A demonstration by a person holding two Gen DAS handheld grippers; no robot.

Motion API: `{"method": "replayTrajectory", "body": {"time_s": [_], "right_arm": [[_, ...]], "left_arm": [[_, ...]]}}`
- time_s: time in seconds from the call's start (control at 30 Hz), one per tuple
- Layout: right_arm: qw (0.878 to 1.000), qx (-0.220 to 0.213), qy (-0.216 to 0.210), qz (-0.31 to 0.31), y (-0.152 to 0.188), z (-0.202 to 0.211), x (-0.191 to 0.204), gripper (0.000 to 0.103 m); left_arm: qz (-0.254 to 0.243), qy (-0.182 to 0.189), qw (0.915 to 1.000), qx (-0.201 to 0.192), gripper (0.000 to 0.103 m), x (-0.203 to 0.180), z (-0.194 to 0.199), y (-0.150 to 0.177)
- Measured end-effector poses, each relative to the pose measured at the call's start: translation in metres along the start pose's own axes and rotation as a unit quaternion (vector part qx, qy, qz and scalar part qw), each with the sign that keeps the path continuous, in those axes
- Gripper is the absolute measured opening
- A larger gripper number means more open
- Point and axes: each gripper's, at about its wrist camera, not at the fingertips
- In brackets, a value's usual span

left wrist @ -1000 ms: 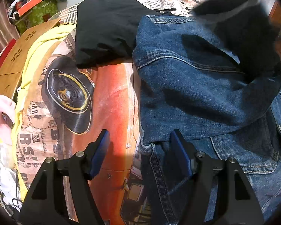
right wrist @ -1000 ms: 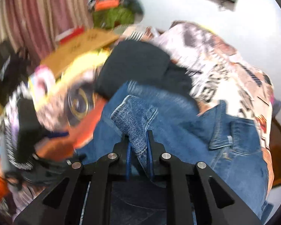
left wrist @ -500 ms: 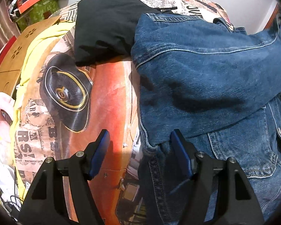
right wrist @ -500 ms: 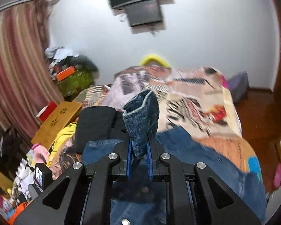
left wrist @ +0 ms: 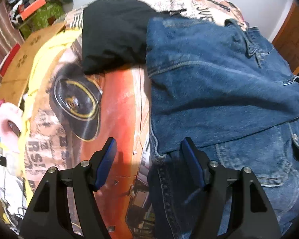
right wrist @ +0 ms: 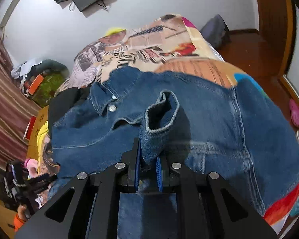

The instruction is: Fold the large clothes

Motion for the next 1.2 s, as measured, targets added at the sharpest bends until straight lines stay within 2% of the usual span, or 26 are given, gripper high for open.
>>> {"method": "replayTrajectory", "body": {"time_s": [0.1, 0.17, 0.2, 0.33, 0.53, 0.6, 0.63, 0.73, 0.8, 0.87, 1.03, 1.2], "right_arm": [[1.0, -0.013, -0.007, 0.004, -0.006, 0.009, -0.001, 0.012], [0.999, -0.035, -0.003, 0.018, -0.012, 0.019, 0.003, 0.012], [0.998, -0.051, 0.002, 0.026, -0.016, 0.027, 0.007, 0.012], [0.996, -0.076, 0.01, 0.037, -0.018, 0.036, 0.009, 0.012], [0.999, -0.018, 0.031, 0.011, 0.01, 0.012, -0.014, 0.013], [1.0, 0.004, 0.03, 0.004, 0.018, 0.006, -0.021, 0.014], [0.999, 0.008, 0.032, 0.005, 0.02, 0.007, -0.021, 0.016], [0.999, 0.013, 0.04, 0.015, 0.022, 0.012, -0.022, 0.028], [0.998, 0.02, 0.049, 0.025, 0.021, 0.016, -0.022, 0.036], [0.998, 0.022, 0.05, 0.032, 0.021, 0.021, -0.022, 0.039], [0.997, 0.011, 0.072, 0.037, 0.02, 0.044, -0.028, 0.039], [0.995, -0.029, 0.099, 0.013, 0.021, 0.084, -0.051, 0.039]], "left_arm": [[-0.012, 0.005, 0.9997, -0.023, 0.069, -0.006, 0.017, -0.008], [-0.015, 0.004, 0.9992, -0.038, 0.082, -0.01, 0.024, -0.014], [-0.015, 0.002, 0.9989, -0.045, 0.083, -0.012, 0.025, -0.016], [-0.017, -0.001, 0.9994, -0.031, 0.084, -0.018, 0.013, -0.021], [-0.041, -0.01, 0.9991, 0.001, 0.084, -0.036, -0.011, -0.003], [-0.046, -0.018, 0.9988, -0.003, 0.084, -0.039, -0.014, 0.0], [-0.049, -0.021, 0.9986, -0.006, 0.084, -0.04, -0.014, 0.0], [-0.053, -0.026, 0.9983, -0.006, 0.084, -0.042, -0.011, -0.002], [-0.053, -0.016, 0.9984, -0.006, 0.084, -0.046, -0.006, -0.003], [-0.057, -0.007, 0.9983, -0.014, 0.084, -0.053, 0.003, -0.004], [-0.067, 0.026, 0.9963, -0.048, 0.084, -0.077, 0.036, -0.011], [-0.081, 0.058, 0.9905, -0.096, 0.084, -0.109, 0.073, -0.022]]}}
Point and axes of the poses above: each gripper's, at about its wrist camera, not at the fingertips, and z roughly against the way its jaws point, x to its left, y to its underside, and after that the axes turned 15 degrees about z, right-handed
